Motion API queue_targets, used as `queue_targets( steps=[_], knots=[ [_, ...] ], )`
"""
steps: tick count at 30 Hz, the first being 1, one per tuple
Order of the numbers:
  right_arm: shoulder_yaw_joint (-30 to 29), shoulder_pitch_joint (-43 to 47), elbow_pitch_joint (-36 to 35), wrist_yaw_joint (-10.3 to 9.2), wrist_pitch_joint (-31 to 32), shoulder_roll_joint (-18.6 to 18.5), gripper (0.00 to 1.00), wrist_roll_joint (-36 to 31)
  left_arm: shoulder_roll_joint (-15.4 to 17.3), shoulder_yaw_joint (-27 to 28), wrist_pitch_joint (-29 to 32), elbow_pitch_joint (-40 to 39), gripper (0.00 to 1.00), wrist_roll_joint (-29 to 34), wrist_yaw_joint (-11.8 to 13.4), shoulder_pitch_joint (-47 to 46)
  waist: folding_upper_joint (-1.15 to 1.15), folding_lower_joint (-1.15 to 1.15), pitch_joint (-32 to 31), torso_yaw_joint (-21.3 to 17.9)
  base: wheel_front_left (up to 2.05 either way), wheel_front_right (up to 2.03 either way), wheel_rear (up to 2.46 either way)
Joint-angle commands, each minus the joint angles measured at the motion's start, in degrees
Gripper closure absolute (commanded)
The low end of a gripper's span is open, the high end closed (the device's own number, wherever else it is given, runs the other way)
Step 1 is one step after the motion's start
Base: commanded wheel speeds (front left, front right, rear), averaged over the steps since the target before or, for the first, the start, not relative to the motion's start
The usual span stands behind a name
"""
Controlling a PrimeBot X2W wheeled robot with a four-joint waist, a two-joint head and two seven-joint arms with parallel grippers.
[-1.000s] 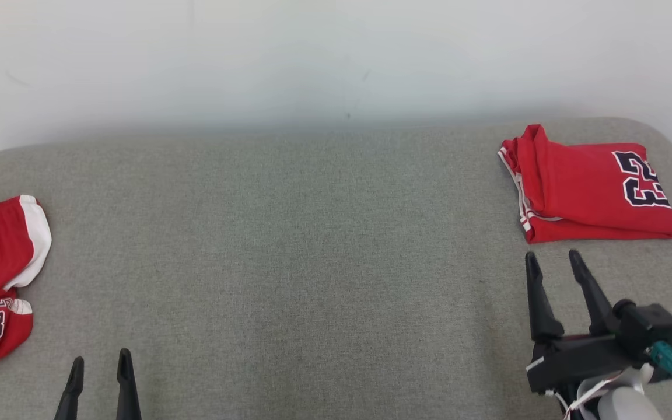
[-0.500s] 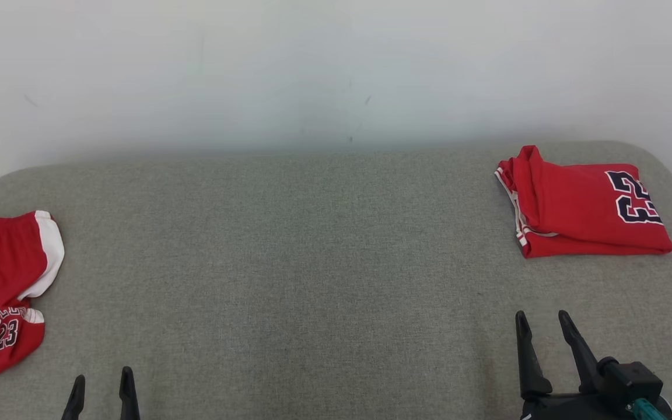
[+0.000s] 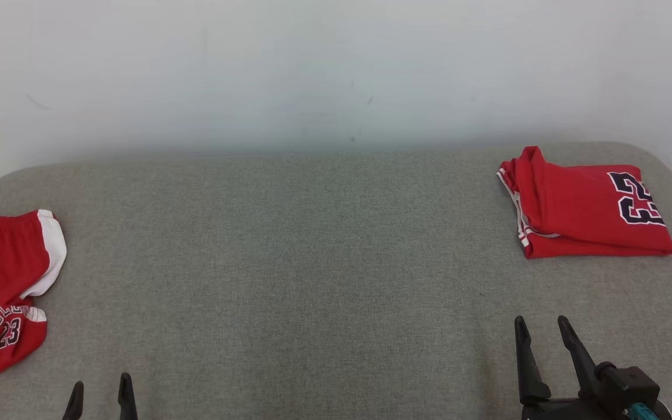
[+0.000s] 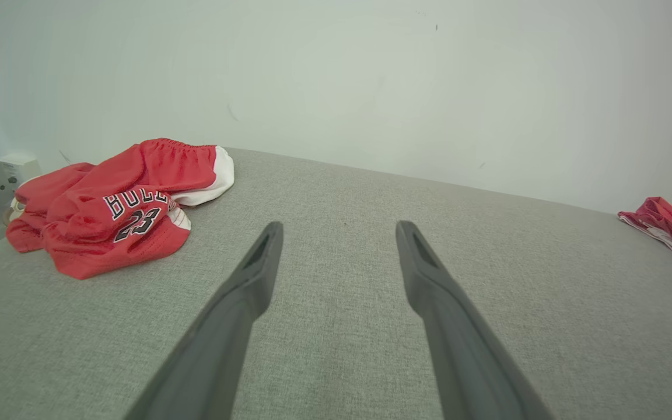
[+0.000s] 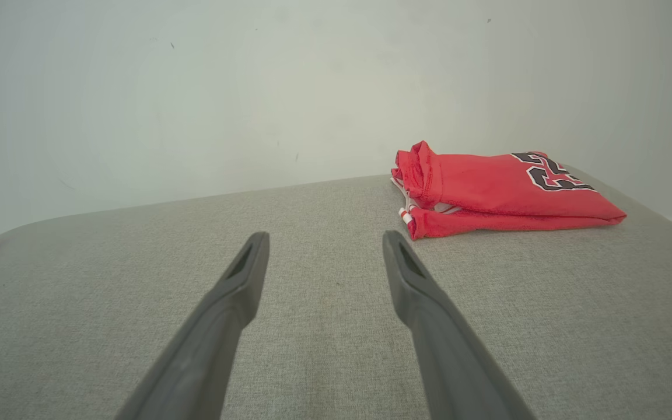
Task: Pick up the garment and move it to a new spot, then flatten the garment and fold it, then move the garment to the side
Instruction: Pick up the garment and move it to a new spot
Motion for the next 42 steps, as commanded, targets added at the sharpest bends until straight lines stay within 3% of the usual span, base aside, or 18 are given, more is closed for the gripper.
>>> queue_targets(
  steps=[1, 11, 33, 42],
  knots=[
    [-0.1, 0.5, 0.1, -0.03, 0.2, 0.2, 0.00, -0.3, 0.0, 0.3, -0.2, 0.2, 0.00, 0.4, 0.4, 0.3, 0.00, 0.00, 0.0, 0.2, 0.00, 0.00, 0.00],
    [0.1, 0.6, 1.2, -0.03, 0.3, 0.3, 0.00, 0.2, 0.1, 0.8, -0.2, 0.5, 0.00, 1.1, 0.5, 0.2, 0.00, 0.00, -0.3, 4.3, 0.00, 0.00, 0.00],
    [1.8, -0.7, 3.6, -0.03, -0.1, 0.5, 0.00, 1.6, 1.3, 0.7, -0.2, 1.2, 0.00, 1.3, 0.3, 0.9, 0.00, 0.00, -1.1, 22.2, 0.00, 0.00, 0.00],
    [2.7, -1.1, 4.3, -0.03, -0.2, 0.8, 0.00, 1.6, 1.9, 0.9, -0.1, 1.0, 0.00, 0.5, 0.8, 1.5, 0.00, 0.00, -1.1, 25.9, 0.00, 0.00, 0.00]
  ],
)
